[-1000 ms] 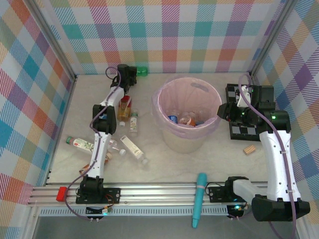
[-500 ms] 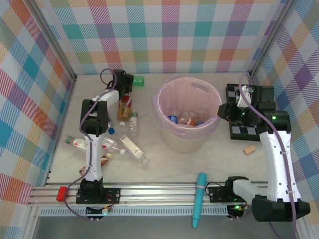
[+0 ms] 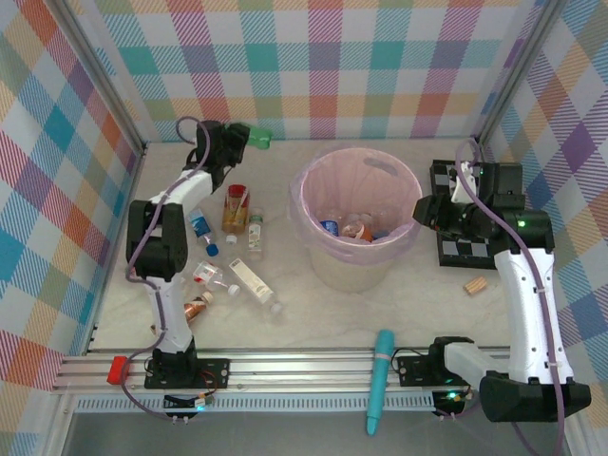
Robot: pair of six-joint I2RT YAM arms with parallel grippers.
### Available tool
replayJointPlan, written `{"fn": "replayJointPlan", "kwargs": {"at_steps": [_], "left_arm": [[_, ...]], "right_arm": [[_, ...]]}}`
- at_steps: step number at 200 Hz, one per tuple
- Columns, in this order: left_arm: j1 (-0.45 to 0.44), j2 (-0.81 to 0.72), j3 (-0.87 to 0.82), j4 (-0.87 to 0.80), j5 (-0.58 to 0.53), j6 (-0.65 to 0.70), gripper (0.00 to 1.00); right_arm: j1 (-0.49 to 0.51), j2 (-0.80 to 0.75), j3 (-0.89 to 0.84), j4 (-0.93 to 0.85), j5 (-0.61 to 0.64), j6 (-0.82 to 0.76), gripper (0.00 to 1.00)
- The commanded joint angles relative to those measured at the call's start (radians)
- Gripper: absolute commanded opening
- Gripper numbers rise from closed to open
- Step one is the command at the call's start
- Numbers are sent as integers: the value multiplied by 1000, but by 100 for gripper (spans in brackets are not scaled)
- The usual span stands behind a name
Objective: Put the plastic bottles in the bin
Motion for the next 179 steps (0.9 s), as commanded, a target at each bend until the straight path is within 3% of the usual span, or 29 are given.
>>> {"fn": "replayJointPlan", "kwargs": {"at_steps": [1,44,74,121,147,179], "left_arm": [[3,-169,-11,-33,70,124,50],[1,-472,-84,-279,107,317,51],[-26,-648,-66,-475,144,414,51],[-213,-784,83,-842,76,581,50],[-363,-768,144,-974,-33,652,49],[-484,-687,199,-1093,-151,712,48]], "right_arm": [[32,33,34,39,-32,7,35],[102,94,82,83,-18,27,33],[213,163,117,138,26,46,33],[339,230,135,244,72,110,32],[384,250,141,277,91,145,33],[431,251,108,324,121,168,33]]}}
